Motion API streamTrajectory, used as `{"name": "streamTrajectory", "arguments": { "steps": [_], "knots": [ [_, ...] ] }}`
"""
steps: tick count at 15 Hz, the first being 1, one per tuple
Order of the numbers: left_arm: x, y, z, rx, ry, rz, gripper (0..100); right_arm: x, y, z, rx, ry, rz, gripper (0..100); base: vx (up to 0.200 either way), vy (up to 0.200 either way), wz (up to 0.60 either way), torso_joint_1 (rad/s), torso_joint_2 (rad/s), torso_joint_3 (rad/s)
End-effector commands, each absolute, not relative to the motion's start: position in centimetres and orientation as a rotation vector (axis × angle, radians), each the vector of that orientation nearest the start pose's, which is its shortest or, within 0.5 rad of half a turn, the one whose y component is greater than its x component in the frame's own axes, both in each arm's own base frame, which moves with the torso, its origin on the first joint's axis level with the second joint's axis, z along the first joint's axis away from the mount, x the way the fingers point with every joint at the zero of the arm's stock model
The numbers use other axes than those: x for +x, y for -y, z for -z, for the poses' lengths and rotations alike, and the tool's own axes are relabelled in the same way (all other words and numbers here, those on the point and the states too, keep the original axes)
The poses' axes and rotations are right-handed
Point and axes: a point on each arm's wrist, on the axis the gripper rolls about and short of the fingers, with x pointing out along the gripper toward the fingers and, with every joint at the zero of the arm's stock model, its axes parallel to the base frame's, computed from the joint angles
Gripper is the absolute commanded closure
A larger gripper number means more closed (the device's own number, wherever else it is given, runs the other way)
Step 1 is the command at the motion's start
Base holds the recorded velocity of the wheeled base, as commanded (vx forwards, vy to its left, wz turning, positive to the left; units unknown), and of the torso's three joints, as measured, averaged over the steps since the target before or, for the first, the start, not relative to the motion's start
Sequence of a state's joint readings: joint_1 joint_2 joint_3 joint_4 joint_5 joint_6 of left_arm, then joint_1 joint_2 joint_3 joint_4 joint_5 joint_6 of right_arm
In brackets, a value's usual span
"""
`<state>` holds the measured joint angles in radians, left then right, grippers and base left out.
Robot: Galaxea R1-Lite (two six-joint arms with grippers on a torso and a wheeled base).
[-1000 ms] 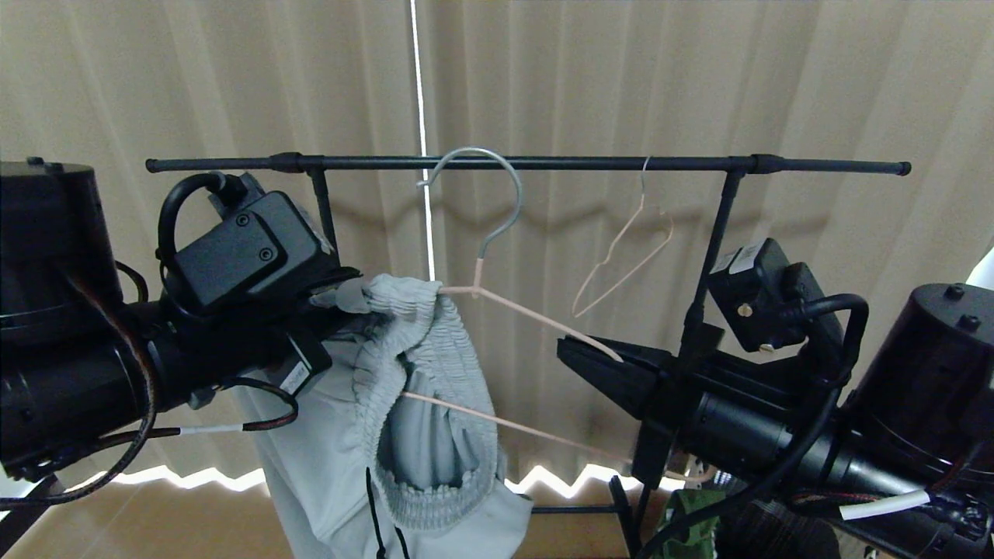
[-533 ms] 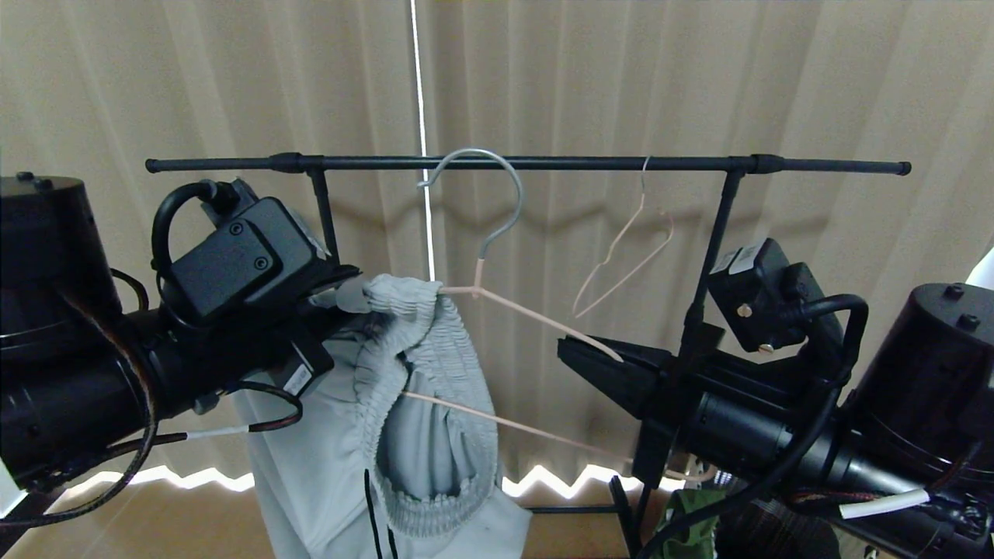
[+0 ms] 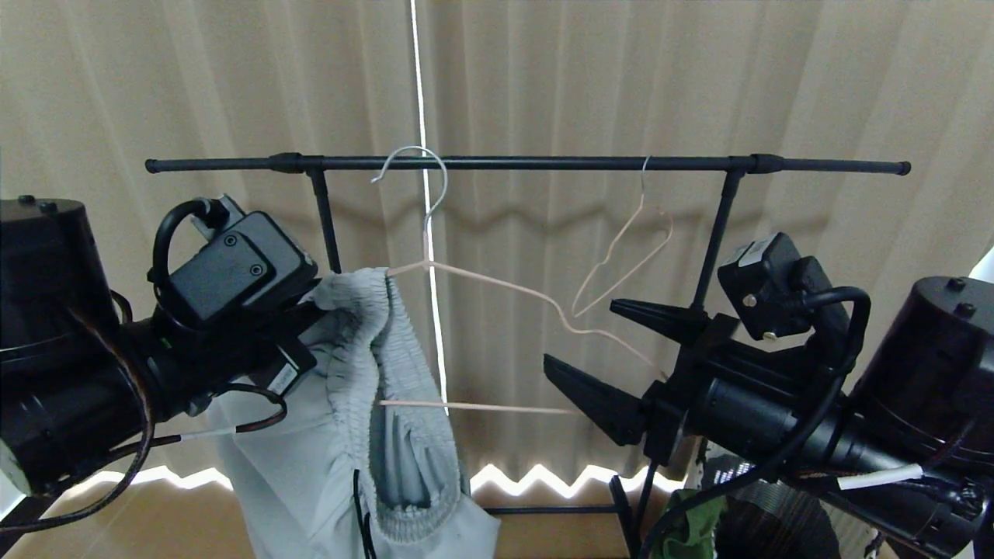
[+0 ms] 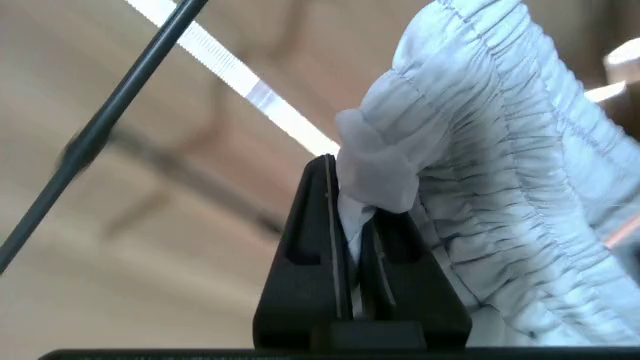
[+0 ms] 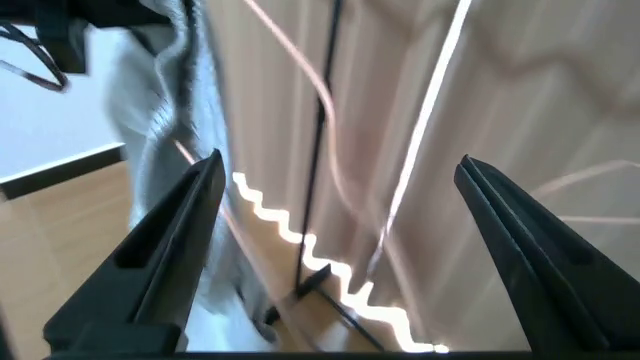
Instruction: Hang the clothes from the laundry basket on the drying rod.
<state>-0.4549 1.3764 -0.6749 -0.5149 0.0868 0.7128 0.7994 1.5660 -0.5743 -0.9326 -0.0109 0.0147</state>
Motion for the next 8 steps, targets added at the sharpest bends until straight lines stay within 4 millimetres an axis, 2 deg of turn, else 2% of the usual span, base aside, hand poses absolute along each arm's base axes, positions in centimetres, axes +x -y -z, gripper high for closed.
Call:
{"name": "streamTrajectory", "arguments": {
  "steps": [1,3,8],
  "knots": [
    [20.4,9.2,-21.7,0.759,-0.068,0.383,100,18.3,-18.1,-19.1,-0.009,-0.054,-0.770,0,0.000,0.000,0.00,0.000,0.00,0.000],
    [20.5,8.7,-21.4,0.770,-0.106,0.306,100,18.2,-17.8,-18.9,-0.021,-0.022,-0.769,0,0.000,0.000,0.00,0.000,0.00,0.000],
    [20.7,8.8,-22.3,0.710,-0.096,0.206,100,17.7,-17.6,-16.7,-0.076,-0.083,-0.787,0,0.000,0.000,0.00,0.000,0.00,0.000]
  ]
}}
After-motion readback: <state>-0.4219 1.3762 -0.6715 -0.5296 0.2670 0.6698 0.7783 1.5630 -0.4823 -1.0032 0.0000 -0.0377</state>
